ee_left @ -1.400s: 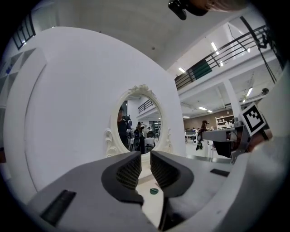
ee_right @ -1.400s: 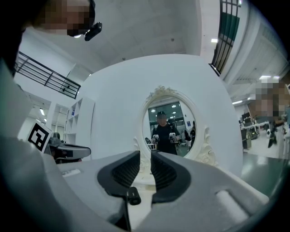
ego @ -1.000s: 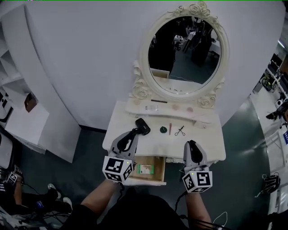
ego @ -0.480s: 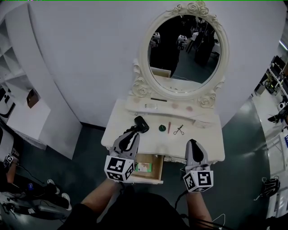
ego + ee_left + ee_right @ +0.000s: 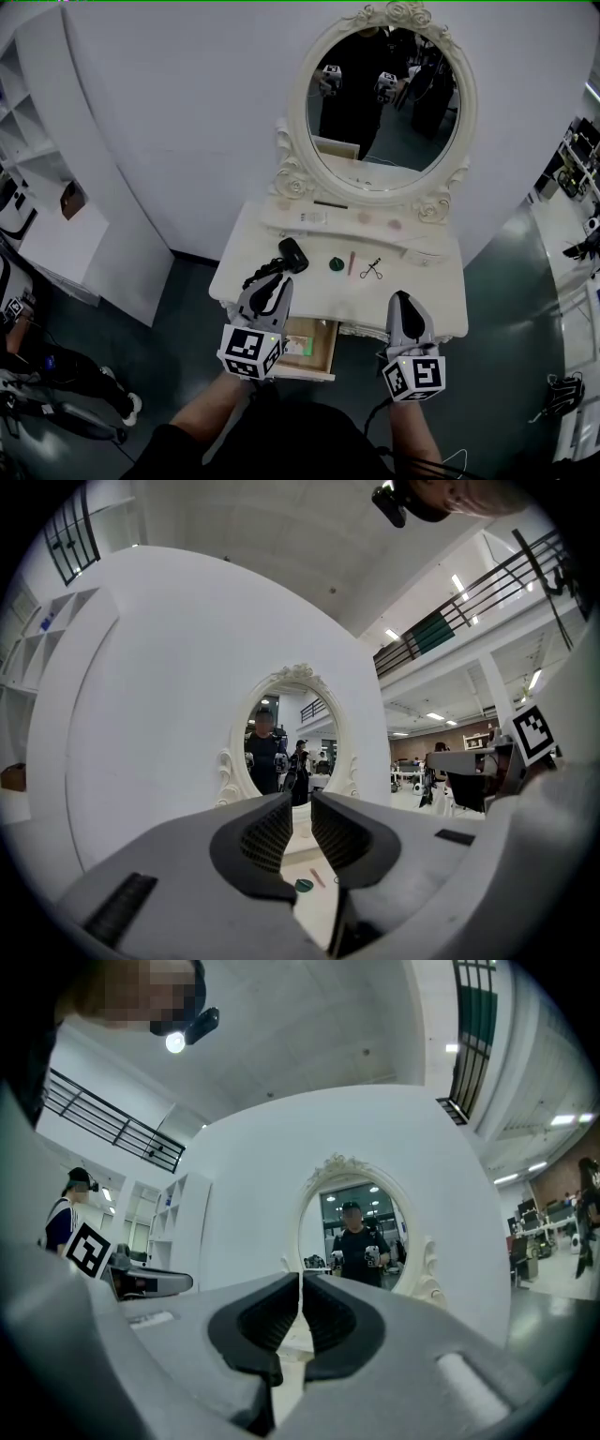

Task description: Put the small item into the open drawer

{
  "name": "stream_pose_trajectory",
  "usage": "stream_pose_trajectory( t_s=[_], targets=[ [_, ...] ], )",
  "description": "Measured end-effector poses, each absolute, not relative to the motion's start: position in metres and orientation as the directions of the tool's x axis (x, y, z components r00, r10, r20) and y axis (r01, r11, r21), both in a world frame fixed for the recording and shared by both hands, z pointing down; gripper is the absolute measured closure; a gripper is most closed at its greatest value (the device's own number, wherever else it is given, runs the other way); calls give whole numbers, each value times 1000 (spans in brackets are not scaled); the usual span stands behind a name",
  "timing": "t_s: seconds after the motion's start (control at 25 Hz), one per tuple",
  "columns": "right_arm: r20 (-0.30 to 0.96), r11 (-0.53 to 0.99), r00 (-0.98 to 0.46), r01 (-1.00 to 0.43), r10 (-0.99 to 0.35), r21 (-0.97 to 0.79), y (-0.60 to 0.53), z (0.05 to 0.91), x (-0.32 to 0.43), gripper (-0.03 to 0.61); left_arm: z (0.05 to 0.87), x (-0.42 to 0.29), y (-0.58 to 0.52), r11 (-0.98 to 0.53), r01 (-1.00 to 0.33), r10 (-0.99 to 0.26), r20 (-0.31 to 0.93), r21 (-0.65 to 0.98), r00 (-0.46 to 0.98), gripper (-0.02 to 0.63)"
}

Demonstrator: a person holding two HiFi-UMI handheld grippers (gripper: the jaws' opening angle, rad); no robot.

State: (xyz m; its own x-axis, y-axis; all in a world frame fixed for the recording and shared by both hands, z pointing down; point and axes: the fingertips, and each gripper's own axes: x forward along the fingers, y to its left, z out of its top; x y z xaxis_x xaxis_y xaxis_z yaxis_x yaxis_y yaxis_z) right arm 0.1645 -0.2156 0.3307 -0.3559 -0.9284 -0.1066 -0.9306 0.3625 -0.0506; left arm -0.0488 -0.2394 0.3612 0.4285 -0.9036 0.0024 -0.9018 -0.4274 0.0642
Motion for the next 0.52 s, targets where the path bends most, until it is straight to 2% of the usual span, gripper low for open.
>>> stream_pose_trajectory(
  t_s=[0.52],
  targets=[
    [-107, 378, -371, -924, -922, -55, -211, 336, 187, 566, 370, -26, -234, -409, -912, -912, 20, 38, 410, 551]
  ],
)
